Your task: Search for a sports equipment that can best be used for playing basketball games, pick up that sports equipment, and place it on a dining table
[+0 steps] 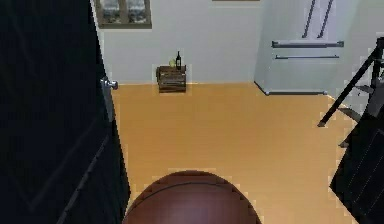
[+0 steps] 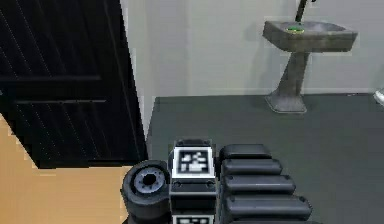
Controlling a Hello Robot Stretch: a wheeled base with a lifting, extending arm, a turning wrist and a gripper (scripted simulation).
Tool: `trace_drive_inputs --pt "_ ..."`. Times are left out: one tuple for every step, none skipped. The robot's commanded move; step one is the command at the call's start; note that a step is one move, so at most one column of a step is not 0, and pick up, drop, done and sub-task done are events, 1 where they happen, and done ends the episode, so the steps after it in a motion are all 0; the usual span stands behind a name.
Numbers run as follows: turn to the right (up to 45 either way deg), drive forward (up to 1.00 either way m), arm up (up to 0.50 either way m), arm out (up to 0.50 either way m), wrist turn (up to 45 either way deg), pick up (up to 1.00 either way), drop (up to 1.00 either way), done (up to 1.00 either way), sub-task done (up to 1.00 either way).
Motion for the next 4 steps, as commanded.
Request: trace_drive_inputs --pt "-3.0 0.00 0.00 0.00 0.0 0.00 0.00 0.00 0.00" --pt "0.0 1.00 0.00 0.00 0.0 0.00 0.00 0.00 0.00" --pt "-6.0 0.00 0.00 0.00 0.0 0.00 0.00 0.00 0.00" --pt "0.0 0.30 0.00 0.00 0.0 0.00 0.00 0.00 0.00"
